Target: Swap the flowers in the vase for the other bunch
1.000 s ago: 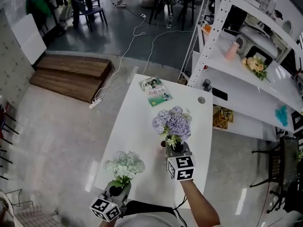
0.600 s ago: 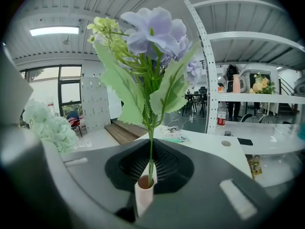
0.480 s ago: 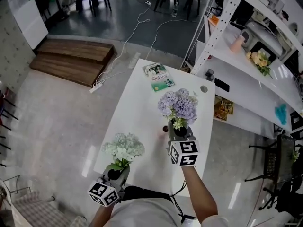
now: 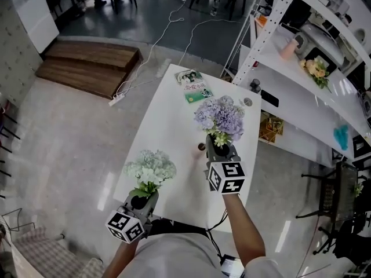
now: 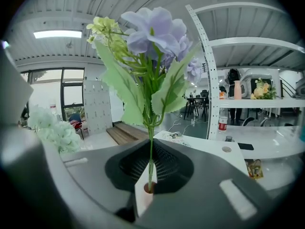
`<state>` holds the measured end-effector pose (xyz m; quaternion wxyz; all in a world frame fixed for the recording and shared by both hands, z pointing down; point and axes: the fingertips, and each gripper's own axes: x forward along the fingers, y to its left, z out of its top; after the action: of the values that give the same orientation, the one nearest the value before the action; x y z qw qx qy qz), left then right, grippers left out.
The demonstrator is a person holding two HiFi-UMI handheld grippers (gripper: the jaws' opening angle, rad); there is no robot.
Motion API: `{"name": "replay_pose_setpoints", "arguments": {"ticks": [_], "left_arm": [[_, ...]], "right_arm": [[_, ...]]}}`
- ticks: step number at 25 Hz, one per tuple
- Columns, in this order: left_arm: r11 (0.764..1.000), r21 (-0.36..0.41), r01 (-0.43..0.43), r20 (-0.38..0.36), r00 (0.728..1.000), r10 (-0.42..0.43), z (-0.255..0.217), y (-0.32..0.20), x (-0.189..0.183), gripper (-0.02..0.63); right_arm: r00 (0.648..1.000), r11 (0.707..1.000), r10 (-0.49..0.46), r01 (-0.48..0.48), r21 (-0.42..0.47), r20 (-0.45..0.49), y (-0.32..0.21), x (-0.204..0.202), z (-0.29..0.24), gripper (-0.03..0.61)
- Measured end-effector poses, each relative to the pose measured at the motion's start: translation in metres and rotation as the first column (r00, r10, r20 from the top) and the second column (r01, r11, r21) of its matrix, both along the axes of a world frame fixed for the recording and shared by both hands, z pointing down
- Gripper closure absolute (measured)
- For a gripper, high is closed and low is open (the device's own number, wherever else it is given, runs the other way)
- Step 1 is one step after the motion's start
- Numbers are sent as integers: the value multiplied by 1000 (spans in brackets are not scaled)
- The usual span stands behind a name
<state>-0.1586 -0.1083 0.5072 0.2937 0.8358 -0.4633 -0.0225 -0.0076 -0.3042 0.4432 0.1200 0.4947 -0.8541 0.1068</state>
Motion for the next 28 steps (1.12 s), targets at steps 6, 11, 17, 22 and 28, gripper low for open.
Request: {"name": "replay_pose_setpoints", "arguments": {"ticks": [6,11,17,22,28], "left_arm": [[1000,17,5,-6,1000,-5,-4,3,2,537],[1000,30,7,-6,1000,-6,-9,4,3,537],[999,40,5,-9,1000,-5,-14,7,3,537],[999,51,6,-8,1000,-6,-17,10,1,537],[998,58,10,-9,1000,-9,-20,10,-1,537]], "right_arm": [[1000,1000,-4,4,26,12,5,1,-13,561],[1000,999,-9,9,39,17,7,0,-21,561],[1000,999,-13,12,53,19,11,0,-32,561],[1000,998,-13,12,59,19,16,-1,-37,561],[1000,998,-12,11,60,16,19,0,-42,561]]}}
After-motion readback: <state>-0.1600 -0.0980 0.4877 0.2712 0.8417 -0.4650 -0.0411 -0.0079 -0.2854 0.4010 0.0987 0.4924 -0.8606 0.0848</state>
